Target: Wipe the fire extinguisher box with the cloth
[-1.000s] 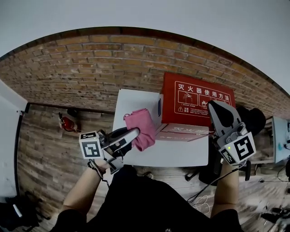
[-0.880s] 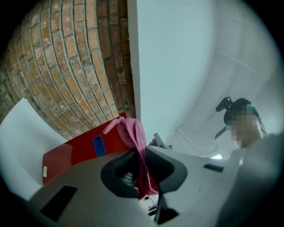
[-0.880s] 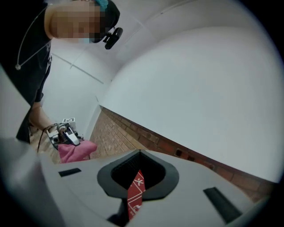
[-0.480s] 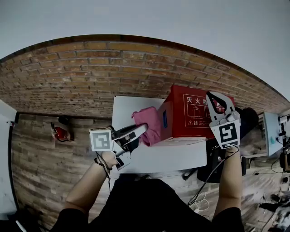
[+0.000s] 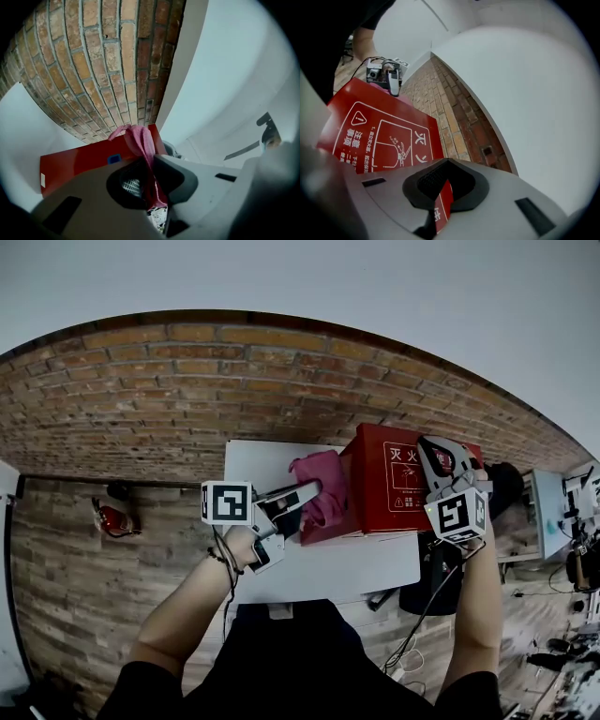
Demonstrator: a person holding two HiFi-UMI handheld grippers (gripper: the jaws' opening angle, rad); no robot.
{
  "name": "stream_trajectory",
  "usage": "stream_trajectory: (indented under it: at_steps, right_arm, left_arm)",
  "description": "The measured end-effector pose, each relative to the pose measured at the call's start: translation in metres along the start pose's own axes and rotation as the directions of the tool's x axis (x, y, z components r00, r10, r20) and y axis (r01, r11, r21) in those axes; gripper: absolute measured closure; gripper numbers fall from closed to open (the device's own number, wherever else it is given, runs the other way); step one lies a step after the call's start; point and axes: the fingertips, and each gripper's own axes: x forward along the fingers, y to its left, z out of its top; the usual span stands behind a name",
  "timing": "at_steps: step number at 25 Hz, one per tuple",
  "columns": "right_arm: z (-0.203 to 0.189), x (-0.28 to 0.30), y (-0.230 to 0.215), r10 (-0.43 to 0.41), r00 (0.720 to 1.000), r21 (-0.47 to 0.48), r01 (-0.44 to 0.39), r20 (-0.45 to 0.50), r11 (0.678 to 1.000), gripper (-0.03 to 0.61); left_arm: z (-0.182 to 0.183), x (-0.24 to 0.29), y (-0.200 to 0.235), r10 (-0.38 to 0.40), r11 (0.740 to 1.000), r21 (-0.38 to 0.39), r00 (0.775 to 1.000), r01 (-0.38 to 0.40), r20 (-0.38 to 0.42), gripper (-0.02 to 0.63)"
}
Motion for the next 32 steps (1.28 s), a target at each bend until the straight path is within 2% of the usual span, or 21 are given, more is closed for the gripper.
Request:
stream_trajectory:
  at_steps: [4,8,12,20,32]
  right_arm:
    - [0.0,0.007,-0.007,-0.011,1.0,-0.063,0.013,0.025,0.998,0.559]
    - [0.001,0.013,0.003,0.068,0.997,-0.107,-0.064,0.028,0.992,0.559]
    - [0.008,0.014,0.008,0.113,0.992,-0.082,-0.107,0.063,0.991,0.56]
    - [0.008,0.014,0.008,0.106,0.993,-0.068,-0.102,0.055,0.992,0.561]
    - [0.009,0.015,0.01,0.115,0.992,-0.063,-0.112,0.045,0.992,0.561]
  left_arm:
    - [0.01,0.012,0.004,-0.025,0.999,-0.044,1.0,0.026,0.011,0.554]
    - [0.017,0.023,0.002,-0.079,0.987,-0.139,0.997,0.08,0.018,0.554]
    - [0.023,0.035,0.007,-0.074,0.984,-0.164,0.997,0.072,-0.004,0.554]
    - [0.034,0.065,-0.008,-0.117,0.983,-0.145,0.993,0.111,-0.033,0.554]
    - [0.031,0.069,0.002,-0.11,0.99,-0.092,0.994,0.109,-0.002,0.555]
